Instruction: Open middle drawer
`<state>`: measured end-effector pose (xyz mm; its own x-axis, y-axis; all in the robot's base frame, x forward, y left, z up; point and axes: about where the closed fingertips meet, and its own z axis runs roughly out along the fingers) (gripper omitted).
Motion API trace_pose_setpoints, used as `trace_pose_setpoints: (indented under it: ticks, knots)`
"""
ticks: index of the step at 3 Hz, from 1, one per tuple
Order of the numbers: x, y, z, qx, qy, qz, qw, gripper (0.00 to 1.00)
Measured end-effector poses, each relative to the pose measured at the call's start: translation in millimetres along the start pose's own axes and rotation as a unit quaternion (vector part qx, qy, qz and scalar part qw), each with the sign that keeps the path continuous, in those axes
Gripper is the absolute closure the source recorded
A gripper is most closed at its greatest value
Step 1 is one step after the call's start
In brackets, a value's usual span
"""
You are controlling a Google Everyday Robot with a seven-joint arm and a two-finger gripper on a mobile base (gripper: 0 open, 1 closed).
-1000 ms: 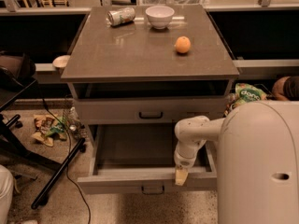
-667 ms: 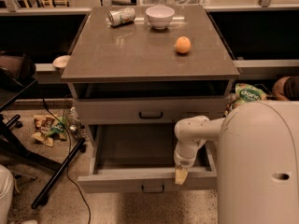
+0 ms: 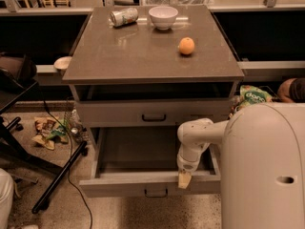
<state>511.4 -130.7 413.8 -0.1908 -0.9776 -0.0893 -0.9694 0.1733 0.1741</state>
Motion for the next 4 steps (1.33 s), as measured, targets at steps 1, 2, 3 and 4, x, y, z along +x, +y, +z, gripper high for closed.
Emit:
trace_pose_setpoints:
  ticks: [1,2,3,4]
  knots:
    - [0.0,0.0,0.0,0.000,0.000,0.000,1.0000,0.16]
    - [5.3,5.8,-5.8,-0.004,-0.002,-0.001,1.0000,0.00]
    - [26.7,29.0,-34.7,0.015,-0.012,0.031,0.9993,0.00]
    - [48.7,61.7,-86.6,0.045,-0.015,0.060,0.9971,0.00]
